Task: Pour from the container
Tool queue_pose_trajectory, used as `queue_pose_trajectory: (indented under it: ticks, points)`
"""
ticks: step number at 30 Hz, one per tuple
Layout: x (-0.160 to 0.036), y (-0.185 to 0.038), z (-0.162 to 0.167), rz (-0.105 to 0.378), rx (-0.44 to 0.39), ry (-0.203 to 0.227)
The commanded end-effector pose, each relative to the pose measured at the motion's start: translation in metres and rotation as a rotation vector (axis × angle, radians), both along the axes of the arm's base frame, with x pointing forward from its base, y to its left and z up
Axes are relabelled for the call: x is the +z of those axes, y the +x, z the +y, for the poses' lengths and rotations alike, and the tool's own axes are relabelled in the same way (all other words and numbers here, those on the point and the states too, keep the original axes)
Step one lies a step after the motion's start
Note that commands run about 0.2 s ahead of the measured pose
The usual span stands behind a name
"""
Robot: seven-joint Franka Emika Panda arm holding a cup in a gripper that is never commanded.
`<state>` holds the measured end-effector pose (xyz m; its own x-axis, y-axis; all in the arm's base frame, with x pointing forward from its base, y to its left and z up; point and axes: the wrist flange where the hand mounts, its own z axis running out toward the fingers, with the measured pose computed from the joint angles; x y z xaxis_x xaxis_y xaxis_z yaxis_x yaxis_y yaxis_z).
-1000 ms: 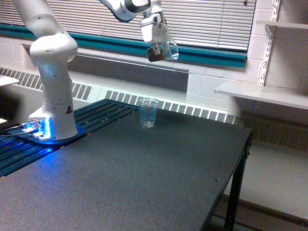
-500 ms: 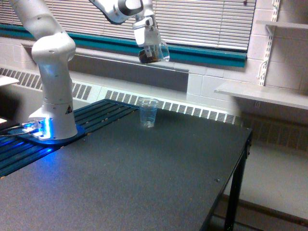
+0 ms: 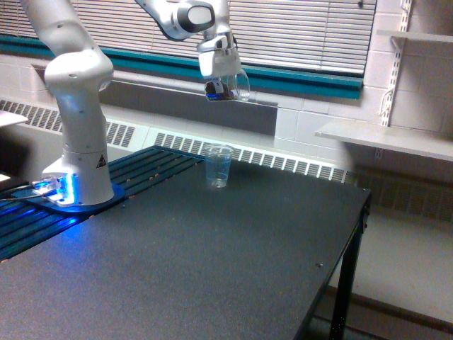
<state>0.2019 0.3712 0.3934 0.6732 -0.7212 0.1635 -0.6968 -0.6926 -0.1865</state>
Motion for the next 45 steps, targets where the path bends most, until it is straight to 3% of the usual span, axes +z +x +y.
queue_pose_trajectory:
  ticks: [1, 19, 45]
  points:
    - [0.002, 0.002, 0.006, 0.002, -0.036, 0.027]
    - [-0.023, 0.014, -0.018, 0.059, -0.169, 0.04]
    - [-0.025, 0.003, -0.023, 0.1, -0.304, 0.112]
